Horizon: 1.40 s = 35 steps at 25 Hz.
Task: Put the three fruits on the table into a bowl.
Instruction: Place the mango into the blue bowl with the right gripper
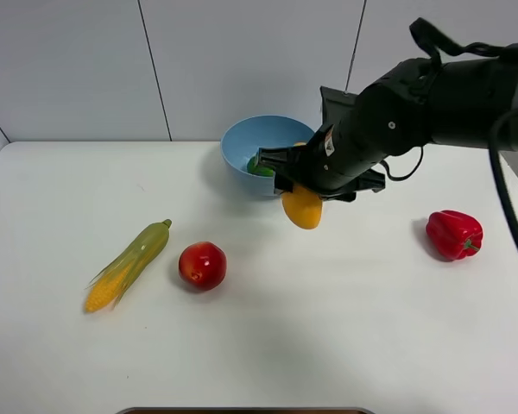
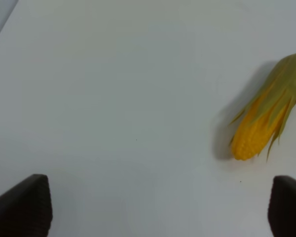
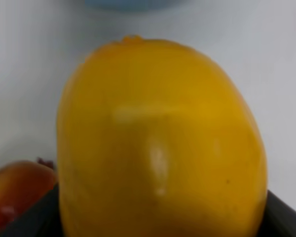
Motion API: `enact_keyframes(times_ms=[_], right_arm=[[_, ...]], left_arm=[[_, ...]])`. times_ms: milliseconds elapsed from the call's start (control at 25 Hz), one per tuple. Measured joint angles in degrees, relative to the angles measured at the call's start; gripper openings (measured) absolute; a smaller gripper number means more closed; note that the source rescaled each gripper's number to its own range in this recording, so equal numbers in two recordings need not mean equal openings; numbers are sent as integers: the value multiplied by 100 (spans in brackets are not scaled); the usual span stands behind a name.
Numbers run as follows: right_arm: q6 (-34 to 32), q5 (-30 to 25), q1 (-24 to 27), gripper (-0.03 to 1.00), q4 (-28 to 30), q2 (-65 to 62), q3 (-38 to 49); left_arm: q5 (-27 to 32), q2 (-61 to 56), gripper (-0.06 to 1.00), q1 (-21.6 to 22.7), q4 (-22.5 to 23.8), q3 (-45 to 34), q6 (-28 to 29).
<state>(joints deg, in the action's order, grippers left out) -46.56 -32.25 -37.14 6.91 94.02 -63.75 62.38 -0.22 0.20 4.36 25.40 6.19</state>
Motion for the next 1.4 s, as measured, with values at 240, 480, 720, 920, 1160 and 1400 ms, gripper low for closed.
enact_keyframes(times_ms=[240, 480, 720, 920, 1160, 1400], right_arm=[[0, 542, 35, 0, 399, -338, 0], [0, 1211, 360, 0, 849, -343, 18], [176, 1959, 829, 0, 1106, -241, -84], [713, 2024, 941, 0, 1185, 336, -814], [1215, 2022, 941, 0, 1208, 1243, -1678], [1311, 2217, 941, 0, 1224, 2169, -2128]], left_arm=[[0, 0, 70, 0, 0, 0, 4], [0, 0, 70, 0, 0, 0, 4], [0, 0, 70, 0, 0, 0, 4], [0, 0, 71, 0, 0, 0, -2], [0, 0, 71, 0, 0, 0, 3], [0, 0, 70, 0, 0, 0, 3]])
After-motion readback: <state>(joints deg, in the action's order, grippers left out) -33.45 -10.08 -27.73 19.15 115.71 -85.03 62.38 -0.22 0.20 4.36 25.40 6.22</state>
